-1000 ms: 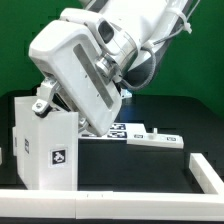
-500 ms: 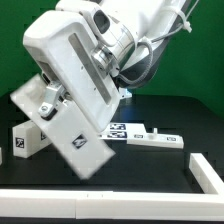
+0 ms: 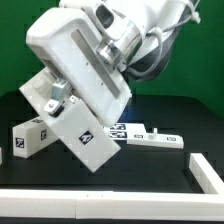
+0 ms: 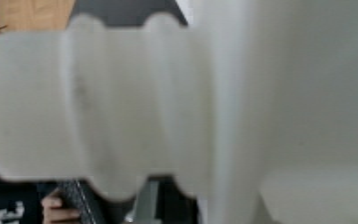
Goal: Assemble cabinet
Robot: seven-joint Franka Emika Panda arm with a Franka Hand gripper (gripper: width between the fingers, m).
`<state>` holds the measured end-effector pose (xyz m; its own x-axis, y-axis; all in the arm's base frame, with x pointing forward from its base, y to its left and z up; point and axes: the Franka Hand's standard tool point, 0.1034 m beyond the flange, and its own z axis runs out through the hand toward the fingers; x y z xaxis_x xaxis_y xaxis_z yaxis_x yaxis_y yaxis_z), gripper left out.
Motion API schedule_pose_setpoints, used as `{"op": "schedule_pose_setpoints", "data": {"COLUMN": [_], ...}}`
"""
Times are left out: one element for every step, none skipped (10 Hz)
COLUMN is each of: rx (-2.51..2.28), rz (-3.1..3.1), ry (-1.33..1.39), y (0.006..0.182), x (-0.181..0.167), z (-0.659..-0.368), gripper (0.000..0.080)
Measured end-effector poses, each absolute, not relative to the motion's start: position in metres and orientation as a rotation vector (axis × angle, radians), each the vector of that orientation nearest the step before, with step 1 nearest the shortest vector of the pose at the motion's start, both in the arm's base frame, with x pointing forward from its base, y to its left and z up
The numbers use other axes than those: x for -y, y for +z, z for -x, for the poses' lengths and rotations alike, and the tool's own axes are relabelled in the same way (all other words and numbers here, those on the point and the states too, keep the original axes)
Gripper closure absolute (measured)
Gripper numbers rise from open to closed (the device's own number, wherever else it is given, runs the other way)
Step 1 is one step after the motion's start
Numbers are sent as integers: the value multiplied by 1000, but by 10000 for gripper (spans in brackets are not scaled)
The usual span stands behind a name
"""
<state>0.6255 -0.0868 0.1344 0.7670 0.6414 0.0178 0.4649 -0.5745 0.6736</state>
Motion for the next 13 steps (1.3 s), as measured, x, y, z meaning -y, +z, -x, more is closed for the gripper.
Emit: {"op": "schedule_pose_setpoints", "data": {"rx": [-728,-695,-754,-781,-794,-752,-682,-554,-445,-366,-278,-242,-155], "rz": [-2396,-2436,-2390,-2412,-2468,-2532,-2620,-2730,-2810,-2853,-2875,-2871,-2862], "ry": [291,294,308,229,193,177,135,96,71,74,89,118,160], "y": [136,140,139,139,148,150,150,152,152,152,150,148,145], "x": [86,86,92,102,107,111,116,115,114,113,110,109,111], "z": [-620,-621,-623,-618,-616,-612,-604,-599,-596,-598,-600,-603,-605], "gripper": [769,769,769,769,769,769,769,769,769,769,769,769,769]}}
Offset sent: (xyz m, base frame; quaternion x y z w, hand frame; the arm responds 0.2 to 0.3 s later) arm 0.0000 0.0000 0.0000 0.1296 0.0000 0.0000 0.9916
